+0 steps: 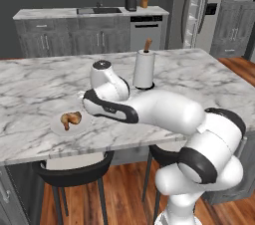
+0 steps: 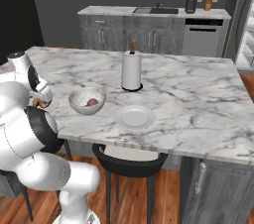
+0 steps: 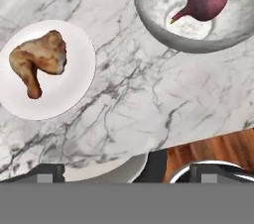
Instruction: Pick the chicken drumstick and onion from their plates and place them in the bowl. Then put the bowl in the fridge.
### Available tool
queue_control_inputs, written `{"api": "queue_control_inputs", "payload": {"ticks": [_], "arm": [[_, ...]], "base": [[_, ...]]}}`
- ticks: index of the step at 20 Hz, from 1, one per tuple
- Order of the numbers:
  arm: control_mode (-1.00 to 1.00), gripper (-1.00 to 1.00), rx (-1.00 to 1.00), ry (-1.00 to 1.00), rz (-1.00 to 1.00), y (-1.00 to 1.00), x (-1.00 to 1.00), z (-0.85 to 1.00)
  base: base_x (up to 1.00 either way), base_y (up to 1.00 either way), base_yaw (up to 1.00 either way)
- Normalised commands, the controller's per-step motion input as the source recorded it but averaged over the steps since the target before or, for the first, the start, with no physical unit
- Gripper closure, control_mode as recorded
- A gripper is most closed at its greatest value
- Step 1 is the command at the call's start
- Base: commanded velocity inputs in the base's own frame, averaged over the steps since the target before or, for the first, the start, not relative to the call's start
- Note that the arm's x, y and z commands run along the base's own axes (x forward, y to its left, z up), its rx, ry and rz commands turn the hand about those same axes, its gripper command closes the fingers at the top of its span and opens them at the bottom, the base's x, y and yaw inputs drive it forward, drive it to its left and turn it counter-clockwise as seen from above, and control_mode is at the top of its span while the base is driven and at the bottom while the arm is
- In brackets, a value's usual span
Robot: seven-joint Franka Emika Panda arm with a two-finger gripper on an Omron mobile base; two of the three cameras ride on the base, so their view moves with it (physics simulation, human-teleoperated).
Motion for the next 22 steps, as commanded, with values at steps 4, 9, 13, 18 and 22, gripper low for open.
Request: {"api": "queue_control_inputs", "payload": {"ticks": [4,9,13,18,22], "arm": [[-1.0,-1.0,0.0,0.02,-0.21,0.68,0.02,-0.03],[-1.0,-1.0,-0.02,0.14,-0.05,0.7,0.12,-0.02],[-1.0,-1.0,-0.01,0.3,0.0,0.58,0.2,-0.01],[-1.0,-1.0,-0.08,0.14,0.03,0.41,0.18,-0.17],[-1.0,-1.0,-0.14,0.01,0.01,0.24,0.26,-0.23]], "base": [[0.0,0.0,0.0],[0.0,0.0,0.0],[0.0,0.0,0.0],[0.0,0.0,0.0],[0.0,0.0,0.0]]}}
